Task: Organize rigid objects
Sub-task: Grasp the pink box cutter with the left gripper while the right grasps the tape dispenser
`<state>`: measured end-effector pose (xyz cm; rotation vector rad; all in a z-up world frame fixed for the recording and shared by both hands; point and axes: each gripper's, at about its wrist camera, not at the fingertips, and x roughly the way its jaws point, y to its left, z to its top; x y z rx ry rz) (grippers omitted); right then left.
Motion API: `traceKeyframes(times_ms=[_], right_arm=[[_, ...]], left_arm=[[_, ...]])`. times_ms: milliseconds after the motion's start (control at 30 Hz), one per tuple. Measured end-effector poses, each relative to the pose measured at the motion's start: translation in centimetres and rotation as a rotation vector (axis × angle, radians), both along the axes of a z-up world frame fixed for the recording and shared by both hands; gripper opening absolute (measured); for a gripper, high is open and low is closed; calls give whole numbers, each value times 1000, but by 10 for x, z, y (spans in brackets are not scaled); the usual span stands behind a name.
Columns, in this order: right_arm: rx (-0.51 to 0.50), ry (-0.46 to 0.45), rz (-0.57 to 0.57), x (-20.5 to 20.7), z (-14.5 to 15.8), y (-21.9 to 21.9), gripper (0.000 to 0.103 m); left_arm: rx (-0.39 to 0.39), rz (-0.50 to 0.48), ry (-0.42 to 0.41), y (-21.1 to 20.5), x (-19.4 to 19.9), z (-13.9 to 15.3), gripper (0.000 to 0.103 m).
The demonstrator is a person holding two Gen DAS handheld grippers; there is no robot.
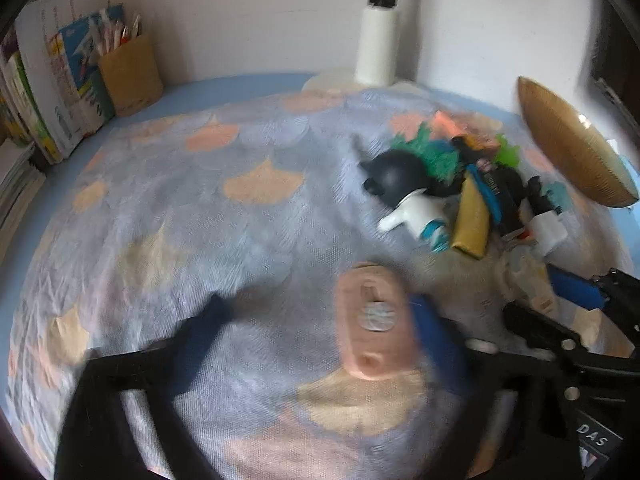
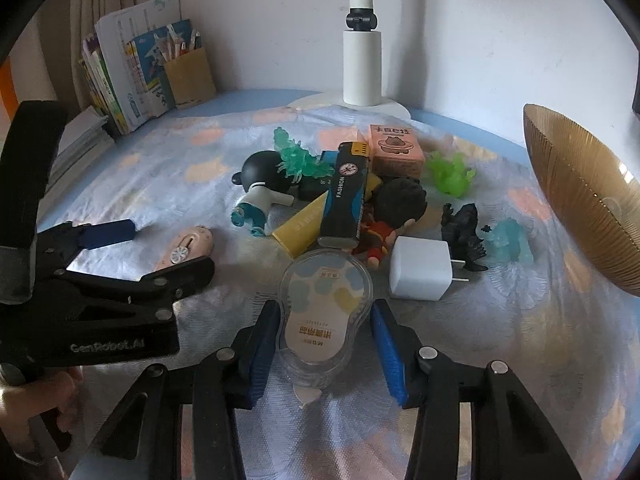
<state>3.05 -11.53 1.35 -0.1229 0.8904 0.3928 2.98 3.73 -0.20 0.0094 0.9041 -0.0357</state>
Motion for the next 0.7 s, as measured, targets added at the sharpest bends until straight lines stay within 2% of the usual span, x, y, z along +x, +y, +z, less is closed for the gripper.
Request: traceKeyframes(times_ms=[67, 367, 700], right_arm=[[7, 1, 0, 0, 0, -1, 46], [37, -30, 13, -7, 6, -2, 46], [57, -116, 44, -22, 17, 0, 46]], left_arm=[[0, -18, -20, -1, -5, 5, 32], [-90, 6, -53, 14, -11, 9, 32], [-121, -6, -131, 16, -22, 19, 32]])
